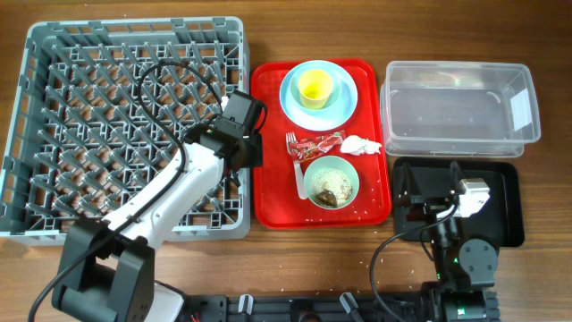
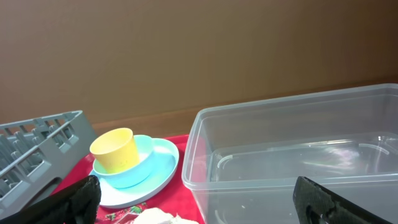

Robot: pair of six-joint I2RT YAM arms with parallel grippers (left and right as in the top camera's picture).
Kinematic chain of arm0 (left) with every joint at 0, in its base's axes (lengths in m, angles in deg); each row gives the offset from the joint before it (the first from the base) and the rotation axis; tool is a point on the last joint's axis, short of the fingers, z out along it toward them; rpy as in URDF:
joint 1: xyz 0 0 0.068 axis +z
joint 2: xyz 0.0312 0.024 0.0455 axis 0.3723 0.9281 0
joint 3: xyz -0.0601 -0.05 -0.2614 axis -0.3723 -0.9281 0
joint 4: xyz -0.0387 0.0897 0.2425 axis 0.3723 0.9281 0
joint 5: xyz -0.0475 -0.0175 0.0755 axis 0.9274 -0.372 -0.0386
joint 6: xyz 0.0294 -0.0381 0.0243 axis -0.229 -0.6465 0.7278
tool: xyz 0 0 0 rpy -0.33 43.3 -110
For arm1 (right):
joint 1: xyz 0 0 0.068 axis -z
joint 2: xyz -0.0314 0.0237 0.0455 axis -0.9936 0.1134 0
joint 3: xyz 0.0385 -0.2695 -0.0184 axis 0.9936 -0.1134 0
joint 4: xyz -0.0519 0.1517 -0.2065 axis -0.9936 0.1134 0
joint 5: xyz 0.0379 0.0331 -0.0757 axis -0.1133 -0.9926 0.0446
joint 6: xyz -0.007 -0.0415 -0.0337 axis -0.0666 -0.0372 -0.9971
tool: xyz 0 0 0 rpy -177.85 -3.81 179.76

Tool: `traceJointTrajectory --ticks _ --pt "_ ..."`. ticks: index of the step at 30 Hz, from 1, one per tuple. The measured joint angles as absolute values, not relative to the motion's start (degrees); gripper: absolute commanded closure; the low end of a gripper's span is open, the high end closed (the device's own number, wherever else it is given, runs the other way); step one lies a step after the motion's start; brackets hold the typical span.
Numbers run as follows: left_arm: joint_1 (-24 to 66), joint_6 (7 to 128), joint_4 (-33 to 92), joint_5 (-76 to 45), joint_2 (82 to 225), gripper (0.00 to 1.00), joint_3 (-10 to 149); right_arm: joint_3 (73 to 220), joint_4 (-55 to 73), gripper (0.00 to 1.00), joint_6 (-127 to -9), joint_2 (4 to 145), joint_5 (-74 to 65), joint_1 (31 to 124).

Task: Sort waste into correct bins and load items into the dishwasher rack
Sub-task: 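Move the left gripper back to the white fork on the tray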

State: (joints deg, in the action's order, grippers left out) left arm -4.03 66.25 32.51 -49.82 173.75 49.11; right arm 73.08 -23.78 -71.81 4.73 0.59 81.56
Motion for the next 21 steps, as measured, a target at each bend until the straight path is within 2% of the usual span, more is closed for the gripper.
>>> traceJointTrajectory --ticks 3,6,9,10,12,16,20,21 --pt "-4.03 66.22 32.73 -51.35 173.00 0.64 49.15 73.08 -23.78 0.00 -71.83 4.73 0.59 81.56" --pt "-4.10 66.00 32.88 -53.28 166.45 0.57 50.72 73.08 -23.78 0.00 -71.81 4.73 0.59 81.56" --pt "-5.43 63.16 32.42 -50.65 152.74 0.76 52.91 73.08 -23.78 0.00 -71.83 4.73 0.59 81.56" --pt "-6.22 61.70 32.44 -47.11 149.07 0.86 53.56 73.08 -23.78 0.00 -71.81 4.73 0.59 81.56" --pt "-8.10 56.56 32.97 -43.75 147.67 0.96 53.67 73.08 -23.78 0.00 -71.81 4.73 0.59 81.56" --pt "-16.32 46.64 33.84 -45.19 154.93 0.95 52.43 73.08 -23.81 0.00 -71.81 4.73 0.59 81.56" --pt "-23.20 38.77 33.25 -52.10 170.53 0.91 50.96 73.08 -23.78 0.00 -71.83 4.73 0.59 81.56" --pt "-23.60 37.96 31.99 -53.32 173.42 0.82 50.94 73.08 -23.78 0.00 -71.81 4.73 0.59 81.56"
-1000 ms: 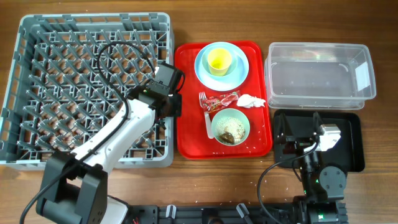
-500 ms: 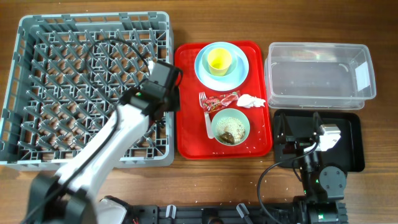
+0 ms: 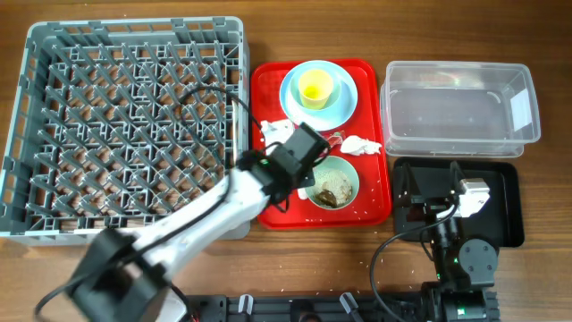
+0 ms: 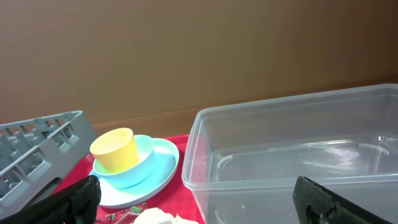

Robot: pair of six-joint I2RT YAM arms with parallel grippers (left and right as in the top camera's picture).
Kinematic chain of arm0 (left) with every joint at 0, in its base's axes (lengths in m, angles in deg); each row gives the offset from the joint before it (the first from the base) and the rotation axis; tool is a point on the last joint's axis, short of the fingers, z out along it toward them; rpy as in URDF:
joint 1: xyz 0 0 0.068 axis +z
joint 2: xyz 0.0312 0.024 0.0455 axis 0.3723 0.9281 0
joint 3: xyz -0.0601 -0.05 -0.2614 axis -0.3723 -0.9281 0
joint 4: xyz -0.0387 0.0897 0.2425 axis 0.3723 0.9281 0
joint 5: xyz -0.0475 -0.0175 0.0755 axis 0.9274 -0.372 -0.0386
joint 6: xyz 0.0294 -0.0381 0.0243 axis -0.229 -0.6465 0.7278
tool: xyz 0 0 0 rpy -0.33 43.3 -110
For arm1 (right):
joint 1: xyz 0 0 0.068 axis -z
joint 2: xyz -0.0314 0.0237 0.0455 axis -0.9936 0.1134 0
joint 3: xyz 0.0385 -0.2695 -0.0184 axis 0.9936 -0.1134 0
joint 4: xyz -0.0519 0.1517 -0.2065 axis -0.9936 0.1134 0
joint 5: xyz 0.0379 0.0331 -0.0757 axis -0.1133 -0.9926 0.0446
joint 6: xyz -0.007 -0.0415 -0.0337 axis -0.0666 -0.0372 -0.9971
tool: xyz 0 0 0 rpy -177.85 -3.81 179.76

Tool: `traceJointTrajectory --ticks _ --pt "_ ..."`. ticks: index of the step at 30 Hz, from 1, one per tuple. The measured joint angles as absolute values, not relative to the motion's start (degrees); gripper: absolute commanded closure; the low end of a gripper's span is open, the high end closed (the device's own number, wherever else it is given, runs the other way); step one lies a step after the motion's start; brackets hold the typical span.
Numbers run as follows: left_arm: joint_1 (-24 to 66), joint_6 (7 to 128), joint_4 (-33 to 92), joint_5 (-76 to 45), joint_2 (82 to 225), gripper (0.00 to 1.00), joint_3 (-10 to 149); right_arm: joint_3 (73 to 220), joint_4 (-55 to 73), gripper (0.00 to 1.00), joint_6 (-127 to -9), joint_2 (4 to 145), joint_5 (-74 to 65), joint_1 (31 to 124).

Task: Sort waste into correct bins and load items into the dishwasher rack
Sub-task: 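Move the left gripper back to the white fork on the tray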

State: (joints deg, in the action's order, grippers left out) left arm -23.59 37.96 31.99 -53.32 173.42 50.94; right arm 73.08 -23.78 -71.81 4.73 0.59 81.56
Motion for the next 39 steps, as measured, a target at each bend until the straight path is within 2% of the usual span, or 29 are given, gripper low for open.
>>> traceJointTrajectory --ticks 1,3,8,13,28,34,39 --pt "-23.86 37.00 30.94 -54.65 178.08 0.68 50.94 73.08 -23.78 0.00 -71.81 4.73 0.59 81.56" --pt "-23.84 36.30 28.71 -55.62 180.30 0.66 50.77 73.08 -23.78 0.00 -71.81 4.73 0.59 81.56" --pt "-23.86 35.65 26.06 -55.90 181.68 0.75 50.77 73.08 -23.78 0.00 -71.83 4.73 0.59 81.56" --pt "-23.86 35.56 24.66 -55.88 181.77 0.78 50.77 73.08 -23.78 0.00 -71.81 4.73 0.59 81.56" --pt "-26.26 35.67 22.28 -55.42 183.30 0.77 50.77 73.08 -23.78 0.00 -71.81 4.73 0.59 81.56" --pt "-26.26 39.32 22.22 -56.16 183.43 0.78 50.77 73.08 -23.78 0.00 -71.81 4.73 0.59 81.56" --pt "-26.26 39.91 22.06 -57.82 188.13 0.78 50.74 73.08 -23.78 0.00 -71.81 4.73 0.59 81.56"
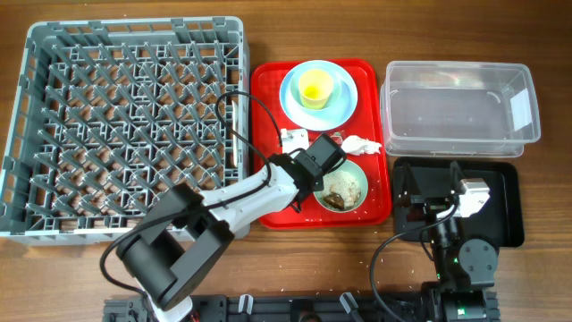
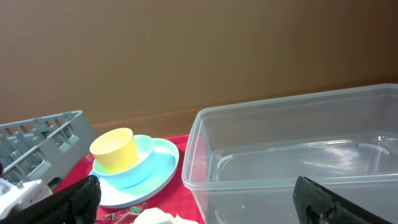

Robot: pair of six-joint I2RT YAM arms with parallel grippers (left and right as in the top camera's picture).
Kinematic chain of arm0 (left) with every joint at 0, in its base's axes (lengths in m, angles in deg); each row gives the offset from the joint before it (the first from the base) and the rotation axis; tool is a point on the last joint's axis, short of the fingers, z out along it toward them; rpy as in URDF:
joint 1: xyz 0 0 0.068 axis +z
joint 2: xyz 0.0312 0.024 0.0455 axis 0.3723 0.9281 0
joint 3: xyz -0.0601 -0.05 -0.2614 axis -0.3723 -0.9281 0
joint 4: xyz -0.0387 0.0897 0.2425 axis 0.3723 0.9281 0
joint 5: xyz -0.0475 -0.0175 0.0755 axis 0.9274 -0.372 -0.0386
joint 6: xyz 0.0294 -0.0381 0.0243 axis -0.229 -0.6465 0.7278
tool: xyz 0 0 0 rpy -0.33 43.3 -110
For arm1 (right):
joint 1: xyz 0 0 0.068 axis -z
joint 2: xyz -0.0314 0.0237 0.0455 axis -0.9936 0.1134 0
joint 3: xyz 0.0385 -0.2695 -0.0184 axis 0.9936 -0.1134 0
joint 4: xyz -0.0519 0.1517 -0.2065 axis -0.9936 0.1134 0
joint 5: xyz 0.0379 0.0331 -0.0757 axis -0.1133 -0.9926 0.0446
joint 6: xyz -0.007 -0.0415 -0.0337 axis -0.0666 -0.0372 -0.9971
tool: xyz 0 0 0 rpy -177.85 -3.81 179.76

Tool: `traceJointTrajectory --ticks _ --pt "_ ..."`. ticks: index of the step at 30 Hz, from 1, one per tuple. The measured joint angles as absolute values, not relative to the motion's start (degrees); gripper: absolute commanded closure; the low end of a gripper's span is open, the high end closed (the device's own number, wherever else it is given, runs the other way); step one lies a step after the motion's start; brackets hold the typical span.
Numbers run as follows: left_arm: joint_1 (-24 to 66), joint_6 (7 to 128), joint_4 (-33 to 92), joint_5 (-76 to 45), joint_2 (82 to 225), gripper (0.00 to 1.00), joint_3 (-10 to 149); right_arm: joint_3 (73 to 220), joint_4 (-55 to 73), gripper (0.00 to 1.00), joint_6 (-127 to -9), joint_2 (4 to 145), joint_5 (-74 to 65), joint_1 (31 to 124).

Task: Sort waste into correct bins and load items into the dishwasher rack
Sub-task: 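Move the left gripper back to the white fork on the tray, then grasp the white fork with the left gripper and lift it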

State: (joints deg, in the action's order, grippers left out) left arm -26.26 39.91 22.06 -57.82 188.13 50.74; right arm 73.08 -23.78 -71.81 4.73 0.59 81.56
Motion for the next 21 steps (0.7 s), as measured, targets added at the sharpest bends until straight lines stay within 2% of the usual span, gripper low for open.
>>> traceJointTrajectory --ticks 12,16,21 --pt "-26.15 40.02 24.60 -61.52 188.79 0.78 50.74 73.08 -23.78 0.00 -71.81 4.73 0.59 81.56" --pt "-26.15 40.02 25.06 -62.50 188.79 0.69 50.74 73.08 -23.78 0.00 -71.81 4.73 0.59 81.56" --pt "-26.15 40.10 22.96 -62.92 188.89 0.68 50.72 73.08 -23.78 0.00 -71.81 4.73 0.59 81.56"
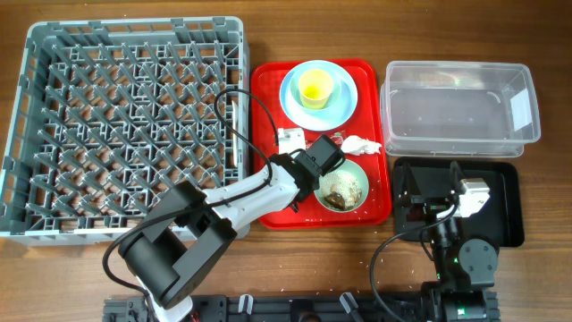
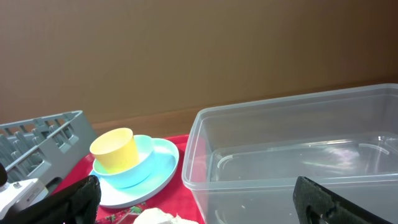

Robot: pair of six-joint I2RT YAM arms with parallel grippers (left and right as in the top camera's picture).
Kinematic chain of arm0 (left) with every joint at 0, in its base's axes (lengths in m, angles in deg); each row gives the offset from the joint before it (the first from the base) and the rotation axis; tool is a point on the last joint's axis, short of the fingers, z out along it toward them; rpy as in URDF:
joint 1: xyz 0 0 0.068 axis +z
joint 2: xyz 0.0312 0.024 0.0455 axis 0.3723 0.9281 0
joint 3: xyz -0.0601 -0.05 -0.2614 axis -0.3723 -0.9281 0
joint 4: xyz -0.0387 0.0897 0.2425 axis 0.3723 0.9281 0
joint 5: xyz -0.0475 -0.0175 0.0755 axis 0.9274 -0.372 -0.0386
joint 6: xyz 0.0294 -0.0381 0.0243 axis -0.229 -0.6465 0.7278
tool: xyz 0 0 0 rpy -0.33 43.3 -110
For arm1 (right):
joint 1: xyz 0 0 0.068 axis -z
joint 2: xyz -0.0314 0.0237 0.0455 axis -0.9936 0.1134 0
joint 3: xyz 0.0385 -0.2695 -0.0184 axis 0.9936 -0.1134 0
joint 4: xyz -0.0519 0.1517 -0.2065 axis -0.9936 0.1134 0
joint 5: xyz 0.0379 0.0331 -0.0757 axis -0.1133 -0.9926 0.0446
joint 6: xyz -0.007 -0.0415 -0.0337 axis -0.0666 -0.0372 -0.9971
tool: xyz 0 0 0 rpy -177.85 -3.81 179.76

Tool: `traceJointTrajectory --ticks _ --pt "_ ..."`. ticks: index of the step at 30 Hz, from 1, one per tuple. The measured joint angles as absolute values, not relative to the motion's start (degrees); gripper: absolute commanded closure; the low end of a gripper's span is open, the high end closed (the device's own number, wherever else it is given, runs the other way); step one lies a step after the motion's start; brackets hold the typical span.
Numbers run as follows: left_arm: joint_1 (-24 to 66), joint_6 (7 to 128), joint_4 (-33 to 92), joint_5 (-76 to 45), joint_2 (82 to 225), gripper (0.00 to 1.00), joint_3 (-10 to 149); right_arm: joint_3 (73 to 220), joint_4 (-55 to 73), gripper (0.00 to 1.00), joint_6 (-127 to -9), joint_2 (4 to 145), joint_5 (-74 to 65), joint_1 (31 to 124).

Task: Sort waste into correct bins and load items into the dishwasher rack
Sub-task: 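Grasp the white fork with the left gripper and lift it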

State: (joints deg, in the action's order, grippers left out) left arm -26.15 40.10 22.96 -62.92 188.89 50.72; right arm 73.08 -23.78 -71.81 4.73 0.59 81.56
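Note:
On the red tray (image 1: 268,89) a yellow cup (image 1: 315,87) stands on a blue plate (image 1: 344,103). In front of them sit a green bowl (image 1: 347,190) with food scraps and a crumpled white napkin (image 1: 359,144). My left gripper (image 1: 310,164) is low over the tray at the bowl's left rim. Its fingers are hidden under the wrist, and it covers the fork and most of the red wrapper. My right gripper (image 2: 196,202) rests wide open over the black bin (image 1: 505,210), holding nothing.
The grey dishwasher rack (image 1: 125,125) fills the left side, with no items in it. A clear plastic bin (image 1: 460,112) stands at the back right, just beyond the black bin. The left arm's cable loops over the rack's right edge.
The left wrist has shifted a touch to the left over the tray, still at the bowl's left rim. The right arm and all the tray items are where they were.
The left gripper was first over the rack's right edge. It then stood over the tray's left part by the fork. After that it was down at the green bowl's left rim, covering fork and wrapper, where it stays. The right gripper has stayed open over the black bin.

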Motion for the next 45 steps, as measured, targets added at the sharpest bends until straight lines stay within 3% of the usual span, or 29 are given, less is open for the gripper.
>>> traceJointTrajectory --ticks 10,19,28,37,45 --pt "-23.11 40.10 21.91 -63.33 189.18 0.73 50.72 73.08 -23.78 0.00 -71.81 4.73 0.59 81.56" --pt "-23.14 40.15 19.53 -63.57 190.10 0.88 50.74 73.08 -23.78 0.00 -71.81 4.73 0.59 81.56" --pt "-23.11 40.10 20.40 -63.62 189.13 0.96 50.79 73.08 -23.78 0.00 -71.81 4.73 0.59 81.56" --pt "-23.11 40.37 23.05 -64.05 180.15 0.96 50.83 73.08 -23.78 0.00 -71.81 4.73 0.59 81.56" --pt "-19.99 55.78 28.79 -68.38 159.08 0.96 50.68 73.08 -23.78 0.00 -71.81 4.73 0.59 81.56"
